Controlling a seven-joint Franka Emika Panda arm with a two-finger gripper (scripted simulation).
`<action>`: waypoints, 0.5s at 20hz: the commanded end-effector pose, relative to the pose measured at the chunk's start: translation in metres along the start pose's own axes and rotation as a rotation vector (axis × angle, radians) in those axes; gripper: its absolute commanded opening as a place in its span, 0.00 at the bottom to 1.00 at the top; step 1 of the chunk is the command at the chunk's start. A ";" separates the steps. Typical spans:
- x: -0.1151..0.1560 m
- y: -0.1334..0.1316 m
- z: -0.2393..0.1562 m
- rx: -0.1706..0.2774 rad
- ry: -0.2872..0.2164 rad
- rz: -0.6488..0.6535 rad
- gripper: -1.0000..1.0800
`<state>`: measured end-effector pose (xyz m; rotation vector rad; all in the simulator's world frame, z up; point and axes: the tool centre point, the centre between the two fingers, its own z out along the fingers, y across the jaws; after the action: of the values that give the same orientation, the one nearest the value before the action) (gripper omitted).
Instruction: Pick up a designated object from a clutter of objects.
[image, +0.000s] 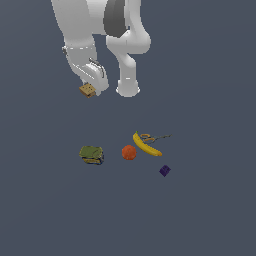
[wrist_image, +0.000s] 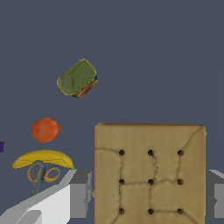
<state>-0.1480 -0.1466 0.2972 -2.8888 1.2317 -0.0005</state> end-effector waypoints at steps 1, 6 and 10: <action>0.005 0.008 -0.021 0.000 0.000 0.000 0.00; 0.013 0.019 -0.053 0.000 0.000 0.000 0.00; 0.019 0.024 -0.071 -0.001 0.000 -0.001 0.00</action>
<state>-0.1522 -0.1742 0.3611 -2.8894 1.2317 -0.0003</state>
